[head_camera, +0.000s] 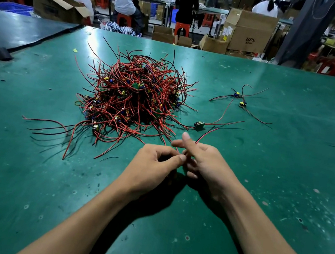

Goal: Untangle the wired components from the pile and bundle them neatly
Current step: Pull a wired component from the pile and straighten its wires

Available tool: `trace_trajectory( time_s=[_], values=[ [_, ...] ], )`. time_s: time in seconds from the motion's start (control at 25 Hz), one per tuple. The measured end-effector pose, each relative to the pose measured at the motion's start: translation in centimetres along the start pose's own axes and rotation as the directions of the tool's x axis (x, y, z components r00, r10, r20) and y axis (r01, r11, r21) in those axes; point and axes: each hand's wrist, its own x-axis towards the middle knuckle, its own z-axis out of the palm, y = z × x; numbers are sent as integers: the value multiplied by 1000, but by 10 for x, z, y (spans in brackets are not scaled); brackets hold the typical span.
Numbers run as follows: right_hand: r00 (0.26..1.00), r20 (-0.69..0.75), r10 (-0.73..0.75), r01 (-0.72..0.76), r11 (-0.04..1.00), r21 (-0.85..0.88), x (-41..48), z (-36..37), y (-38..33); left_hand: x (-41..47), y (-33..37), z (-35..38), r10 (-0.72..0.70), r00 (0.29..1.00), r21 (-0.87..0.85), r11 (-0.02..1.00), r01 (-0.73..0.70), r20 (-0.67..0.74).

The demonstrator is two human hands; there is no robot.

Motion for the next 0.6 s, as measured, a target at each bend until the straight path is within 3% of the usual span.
trace_trajectory(
  time_s=[0.08,0.2,0.44,0.6],
  values=[
    [998,58,-4,9,997,-82,-4,3,2,0,0,-1,-25,1000,-61,998,25,-5],
    [995,97,0,3,1000,-28,-4,-4,1,-1,2,-4,-75,997,-147,986,76,13],
    [987,-88,-135,122,983,-137,5,-25,1,-2,7,-4,-86,995,-110,990,91,56],
    [963,-208,-170,113,959,-259,6,-28,1,-2,5,-7,-81,995,-89,992,85,52]
  ],
)
